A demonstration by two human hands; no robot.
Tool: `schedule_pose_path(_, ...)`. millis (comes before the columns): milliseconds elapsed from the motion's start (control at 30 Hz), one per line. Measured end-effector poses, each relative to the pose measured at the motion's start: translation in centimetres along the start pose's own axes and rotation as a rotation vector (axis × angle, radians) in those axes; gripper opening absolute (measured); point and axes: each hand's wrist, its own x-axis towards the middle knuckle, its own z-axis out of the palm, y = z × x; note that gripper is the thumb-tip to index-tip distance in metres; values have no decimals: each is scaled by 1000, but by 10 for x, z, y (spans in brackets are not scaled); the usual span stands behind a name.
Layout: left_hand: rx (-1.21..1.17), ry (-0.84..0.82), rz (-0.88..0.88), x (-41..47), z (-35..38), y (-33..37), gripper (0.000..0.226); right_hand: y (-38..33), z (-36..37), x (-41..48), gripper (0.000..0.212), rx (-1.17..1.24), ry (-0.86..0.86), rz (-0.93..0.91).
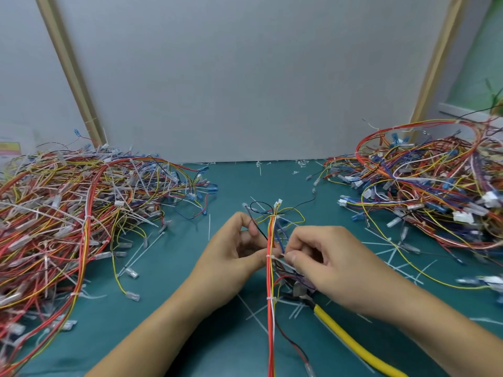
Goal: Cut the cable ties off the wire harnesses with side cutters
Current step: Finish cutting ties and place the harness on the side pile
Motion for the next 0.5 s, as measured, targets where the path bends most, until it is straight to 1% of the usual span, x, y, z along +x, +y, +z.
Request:
schedule_pose_path(67,-36,0,-97,0,-9,4,42,0,2,-1,19,-24,-19,-18)
schedule_pose_path(100,-112,18,-160,2,-13,6,40,0,3,-1,18,-49,-25,-38)
schedule_pose_path(167,-303,83,-294,5,-17,10,44,0,6,-1,14,-134,-41,-93)
schedule_pose_path(200,-354,116,-339,6,-16,13,41,0,7,-1,11,-185,-48,-122)
schedule_pose_path(267,-289,148,-369,8,-10,16,26,-1,10,-2,8,-256,-67,-172)
schedule_pose_path(333,-222,155,-367,8,-3,15,23,-2,12,-3,9,-265,-92,-199)
schedule_pose_path(367,-226,166,-373,8,-1,15,21,-3,12,-3,13,-260,-92,-211)
schedule_pose_path(400,-241,174,-377,8,-1,14,18,-4,12,-3,17,-247,-70,-221)
schedule_pose_path(433,-255,178,-369,7,-1,15,14,-4,10,-3,23,-218,-9,-227)
schedule_pose_path(500,-239,179,-320,5,-3,20,7,-2,6,-1,27,-130,228,-227)
